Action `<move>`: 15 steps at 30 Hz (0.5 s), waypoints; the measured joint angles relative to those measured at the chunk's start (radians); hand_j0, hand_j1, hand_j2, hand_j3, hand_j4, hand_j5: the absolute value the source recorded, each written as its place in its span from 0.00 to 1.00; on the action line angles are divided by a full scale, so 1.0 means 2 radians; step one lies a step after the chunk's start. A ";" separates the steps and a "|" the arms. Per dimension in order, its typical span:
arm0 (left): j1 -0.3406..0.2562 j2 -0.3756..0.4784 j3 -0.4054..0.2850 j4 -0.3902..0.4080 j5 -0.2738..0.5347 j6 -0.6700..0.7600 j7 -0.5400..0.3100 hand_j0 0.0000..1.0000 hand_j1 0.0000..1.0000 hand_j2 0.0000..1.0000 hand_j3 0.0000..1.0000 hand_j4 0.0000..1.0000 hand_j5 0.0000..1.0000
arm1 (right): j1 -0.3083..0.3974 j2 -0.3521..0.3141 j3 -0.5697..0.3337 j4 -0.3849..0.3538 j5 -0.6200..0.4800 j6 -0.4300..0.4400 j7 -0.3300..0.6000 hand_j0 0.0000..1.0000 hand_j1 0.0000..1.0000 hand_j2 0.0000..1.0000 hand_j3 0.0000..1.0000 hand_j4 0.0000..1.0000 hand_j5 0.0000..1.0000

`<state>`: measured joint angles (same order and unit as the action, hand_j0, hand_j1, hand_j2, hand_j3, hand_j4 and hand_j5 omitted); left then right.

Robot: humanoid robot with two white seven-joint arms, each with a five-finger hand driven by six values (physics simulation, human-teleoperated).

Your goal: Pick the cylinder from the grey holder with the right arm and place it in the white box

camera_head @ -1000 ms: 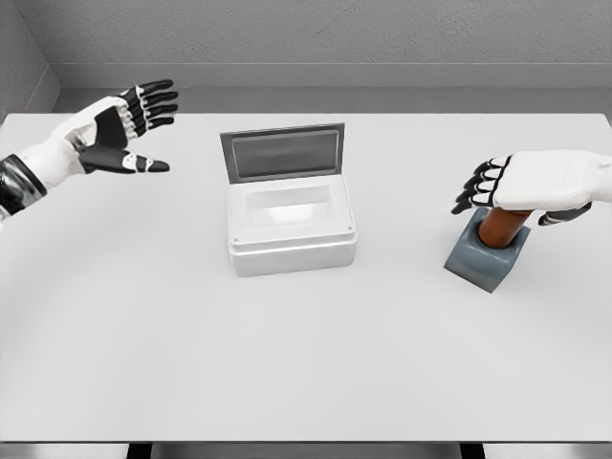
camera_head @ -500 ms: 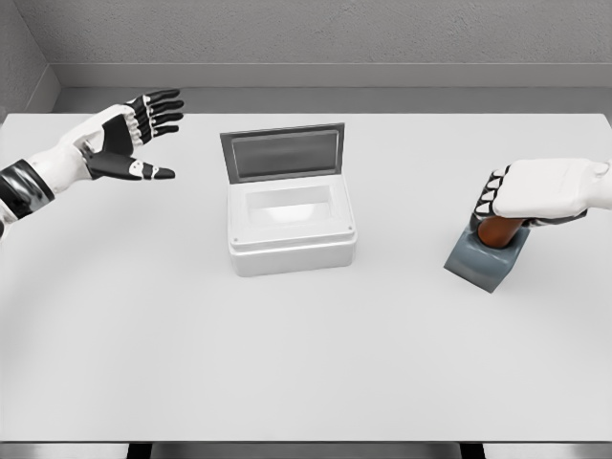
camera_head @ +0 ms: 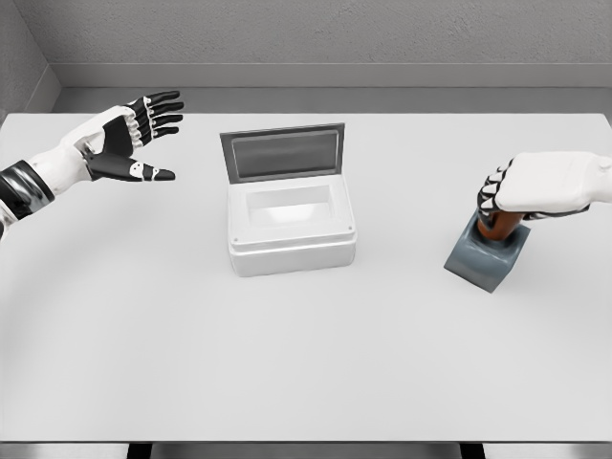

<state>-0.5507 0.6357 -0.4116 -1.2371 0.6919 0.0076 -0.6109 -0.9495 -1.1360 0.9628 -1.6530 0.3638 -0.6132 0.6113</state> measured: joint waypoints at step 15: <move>0.000 0.001 0.001 0.000 0.000 0.000 0.000 1.00 1.00 1.00 1.00 1.00 1.00 | -0.034 0.004 -0.002 -0.002 -0.002 0.000 0.000 0.48 0.48 0.48 0.48 0.48 0.48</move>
<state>-0.5507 0.6372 -0.4104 -1.2373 0.6921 0.0076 -0.6108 -1.0171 -1.1279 0.9581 -1.6568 0.3598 -0.6136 0.6112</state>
